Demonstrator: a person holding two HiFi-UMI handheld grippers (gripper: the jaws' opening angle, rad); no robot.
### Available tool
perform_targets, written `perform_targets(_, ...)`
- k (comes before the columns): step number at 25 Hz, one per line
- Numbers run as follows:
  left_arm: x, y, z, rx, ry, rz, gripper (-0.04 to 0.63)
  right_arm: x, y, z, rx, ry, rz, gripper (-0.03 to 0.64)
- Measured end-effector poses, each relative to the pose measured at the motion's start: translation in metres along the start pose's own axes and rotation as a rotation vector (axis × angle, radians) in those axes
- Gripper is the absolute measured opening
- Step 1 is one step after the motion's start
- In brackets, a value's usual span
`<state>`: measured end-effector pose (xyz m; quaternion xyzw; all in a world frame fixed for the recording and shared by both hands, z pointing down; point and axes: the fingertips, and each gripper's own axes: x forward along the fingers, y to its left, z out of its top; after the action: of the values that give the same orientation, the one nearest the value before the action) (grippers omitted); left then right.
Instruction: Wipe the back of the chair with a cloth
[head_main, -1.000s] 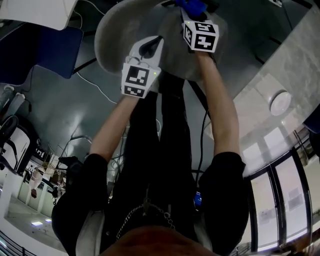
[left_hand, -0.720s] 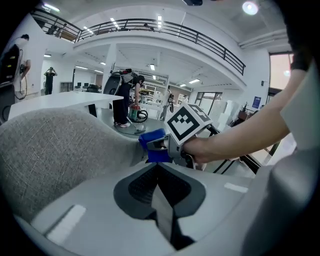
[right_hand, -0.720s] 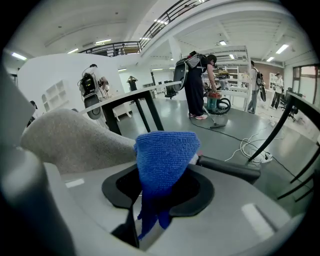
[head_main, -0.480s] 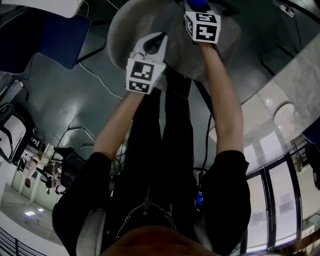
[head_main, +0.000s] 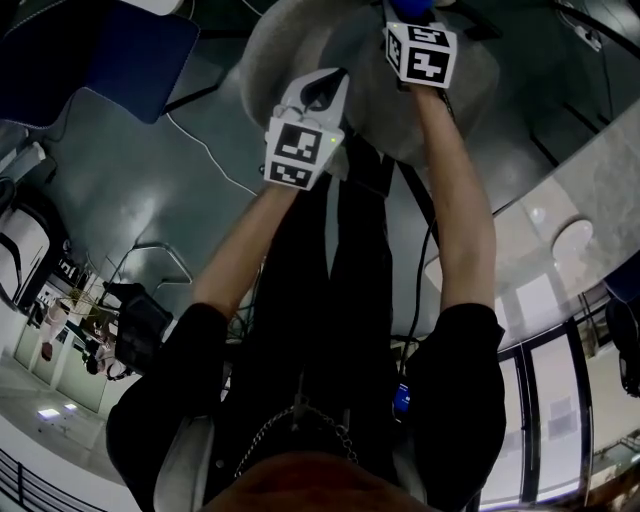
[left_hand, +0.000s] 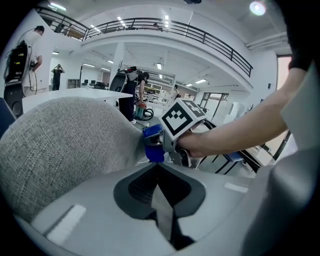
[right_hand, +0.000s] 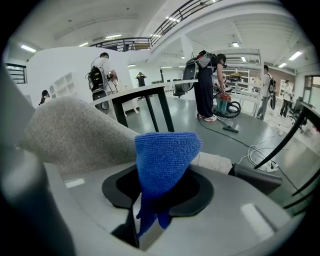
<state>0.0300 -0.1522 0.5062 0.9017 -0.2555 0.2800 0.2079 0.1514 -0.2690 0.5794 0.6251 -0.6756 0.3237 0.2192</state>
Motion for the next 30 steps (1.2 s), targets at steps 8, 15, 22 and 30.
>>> perform_targets(8,-0.018,-0.001,-0.005,-0.018,-0.007,0.042,0.011,-0.003,0.028,0.003,-0.042,-0.006,0.055,0.141)
perform_targets(15,-0.034,-0.006,-0.012,-0.038,-0.024,0.073,0.011,-0.003,0.049,0.002,-0.079,0.001,0.089,0.141)
perform_targets(22,-0.057,-0.004,-0.019,-0.073,-0.049,0.17,0.011,0.001,0.06,0.006,-0.098,0.005,0.096,0.141)
perform_targets(30,-0.074,-0.007,-0.033,-0.128,-0.051,0.218,0.011,-0.004,0.068,0.007,-0.138,-0.003,0.086,0.138)
